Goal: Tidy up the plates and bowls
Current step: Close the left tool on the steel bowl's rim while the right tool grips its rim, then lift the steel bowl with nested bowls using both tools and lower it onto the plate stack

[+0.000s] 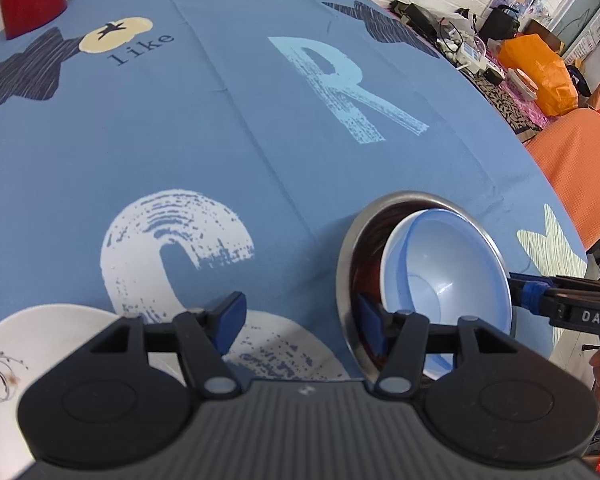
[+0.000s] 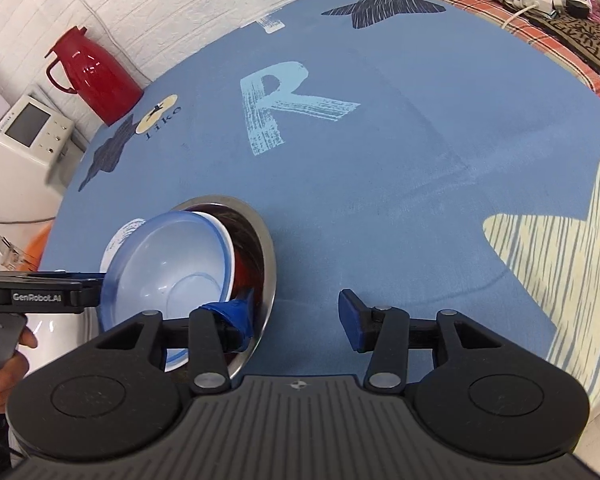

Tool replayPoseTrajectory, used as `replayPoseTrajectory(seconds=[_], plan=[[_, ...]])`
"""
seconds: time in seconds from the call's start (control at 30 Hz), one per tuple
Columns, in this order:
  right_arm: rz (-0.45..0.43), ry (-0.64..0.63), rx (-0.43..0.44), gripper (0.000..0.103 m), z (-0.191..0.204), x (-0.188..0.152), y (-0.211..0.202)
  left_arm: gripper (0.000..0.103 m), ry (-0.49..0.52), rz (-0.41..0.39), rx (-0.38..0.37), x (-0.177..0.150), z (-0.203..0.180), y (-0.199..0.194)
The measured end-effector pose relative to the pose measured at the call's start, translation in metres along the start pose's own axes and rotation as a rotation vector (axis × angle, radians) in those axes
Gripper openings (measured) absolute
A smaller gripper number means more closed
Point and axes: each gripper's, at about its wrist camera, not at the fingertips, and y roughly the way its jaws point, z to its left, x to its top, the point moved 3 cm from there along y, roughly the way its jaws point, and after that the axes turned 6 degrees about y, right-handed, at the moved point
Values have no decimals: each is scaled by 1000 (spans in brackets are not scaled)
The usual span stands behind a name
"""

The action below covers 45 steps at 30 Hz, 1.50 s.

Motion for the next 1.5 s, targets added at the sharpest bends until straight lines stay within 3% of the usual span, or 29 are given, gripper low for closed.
replayPoseTrajectory(seconds=[0.33,0.57,0.73,0.83,0.93,1.0,1.27,1.5], plan=[[-34,-92,32,41,-4,0,7,58,27,-20,23,-5,-5,-5],[-5,-208,-48,44,11,4,10,53,9,-26,26,-8,-7,-7],[100,-186,-59,43,12,13,17,52,5,-20,19,-7,-5,-5],[200,-210,-15,37,11,26,24,52,3,-16,11,-8,-5,-5],[279,-253,-13,23,21,31,29,52,-13,-16,3,-8,-3,-5],[311,-299,-21,13,31,31,31,46,-45,-10,-39,-9,1,-4],[309,-225,16,3,26,30,29,10,-118,-21,-134,-9,-1,-6],[303,-182,20,0,26,30,29,7,-192,-16,-169,-11,6,-5]])
